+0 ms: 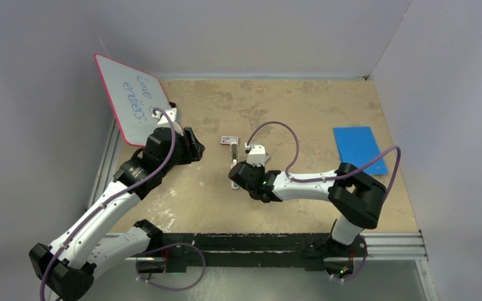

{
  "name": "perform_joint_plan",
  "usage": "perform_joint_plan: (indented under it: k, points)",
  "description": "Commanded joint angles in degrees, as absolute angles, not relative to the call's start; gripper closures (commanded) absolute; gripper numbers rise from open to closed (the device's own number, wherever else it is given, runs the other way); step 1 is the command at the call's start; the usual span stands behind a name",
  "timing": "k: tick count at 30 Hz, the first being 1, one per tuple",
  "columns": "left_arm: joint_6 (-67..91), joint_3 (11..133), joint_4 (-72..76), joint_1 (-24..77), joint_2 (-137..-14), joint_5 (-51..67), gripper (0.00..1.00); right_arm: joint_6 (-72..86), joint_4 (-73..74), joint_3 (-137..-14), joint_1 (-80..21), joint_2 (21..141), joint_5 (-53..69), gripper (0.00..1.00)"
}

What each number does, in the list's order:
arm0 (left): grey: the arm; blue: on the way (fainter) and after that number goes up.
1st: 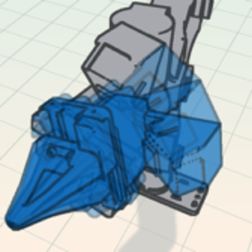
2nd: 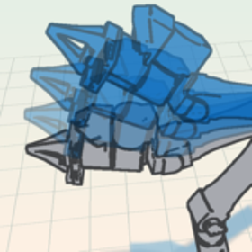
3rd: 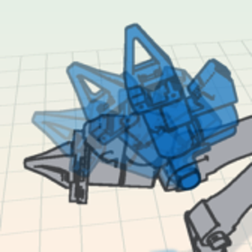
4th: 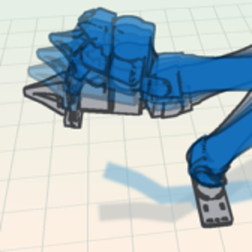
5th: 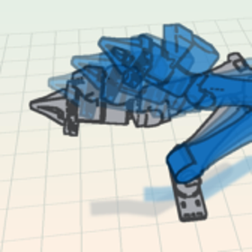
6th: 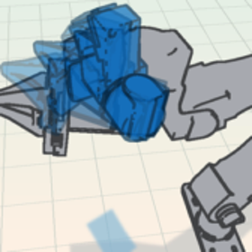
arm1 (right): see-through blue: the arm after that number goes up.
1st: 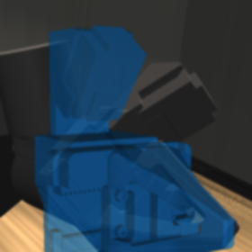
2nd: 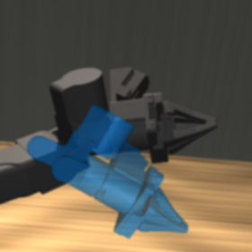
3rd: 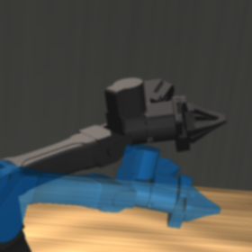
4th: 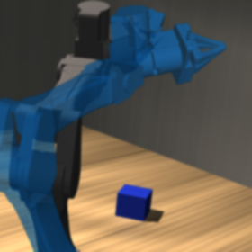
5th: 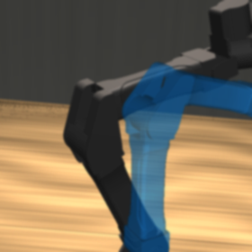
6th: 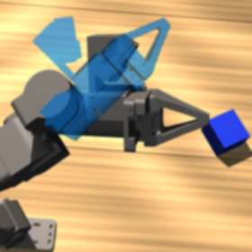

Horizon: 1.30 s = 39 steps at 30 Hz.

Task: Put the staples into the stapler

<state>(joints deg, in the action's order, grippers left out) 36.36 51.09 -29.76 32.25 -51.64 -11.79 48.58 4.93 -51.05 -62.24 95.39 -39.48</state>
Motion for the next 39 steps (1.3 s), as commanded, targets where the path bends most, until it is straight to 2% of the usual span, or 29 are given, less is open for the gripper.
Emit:
perform_joint_plan:
  k: [1, 14, 26, 39]
  points:
    - [36.04, 51.51, -28.92, 31.84, -51.68, -12.04, 0.5, 48.68, 4.49, -50.22, -62.22, 96.3, -40.47, 0.85]
    - [35.95, 51.57, -28.85, 31.91, -51.94, -11.95, 0.5, 47.02, 4.44, -51.06, -62.23, 91.77, -40.98, 0.84]
    - [35.95, 51.54, -28.85, 31.93, -52.38, -12.17, 0.5, 37.51, -7.65, -44.67, -60.55, 88.49, -36.0, 0.84]
    - [36.08, 51.54, -29.13, 31.98, -52.54, -12.57, 0.5, 34.14, -10.88, -43.4, -60.42, 89.54, -35.31, 0.84]
